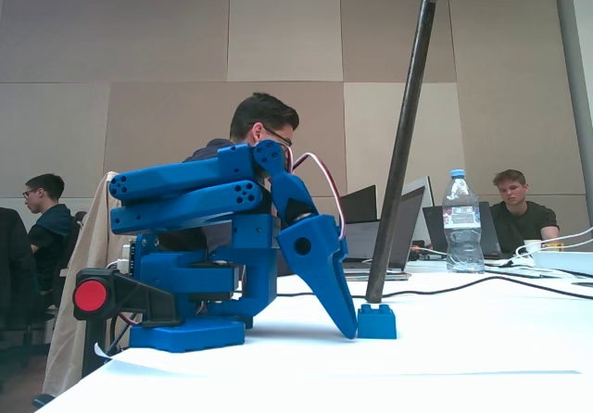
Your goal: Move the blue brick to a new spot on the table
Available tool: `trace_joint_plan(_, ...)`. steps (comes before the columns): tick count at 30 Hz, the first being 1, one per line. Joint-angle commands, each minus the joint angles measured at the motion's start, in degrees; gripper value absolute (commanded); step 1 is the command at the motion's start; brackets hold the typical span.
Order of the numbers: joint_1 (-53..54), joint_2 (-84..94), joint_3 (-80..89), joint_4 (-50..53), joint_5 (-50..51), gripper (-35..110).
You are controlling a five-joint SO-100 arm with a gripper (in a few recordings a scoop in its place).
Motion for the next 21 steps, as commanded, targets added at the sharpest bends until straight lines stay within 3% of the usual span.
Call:
trace_joint_plan(1, -0.62, 0.18, 1.85, -1.14, -0.62, 0)
trace_joint_plan(21, -0.97, 0.18, 1.85, -1.14, -0.70, 0)
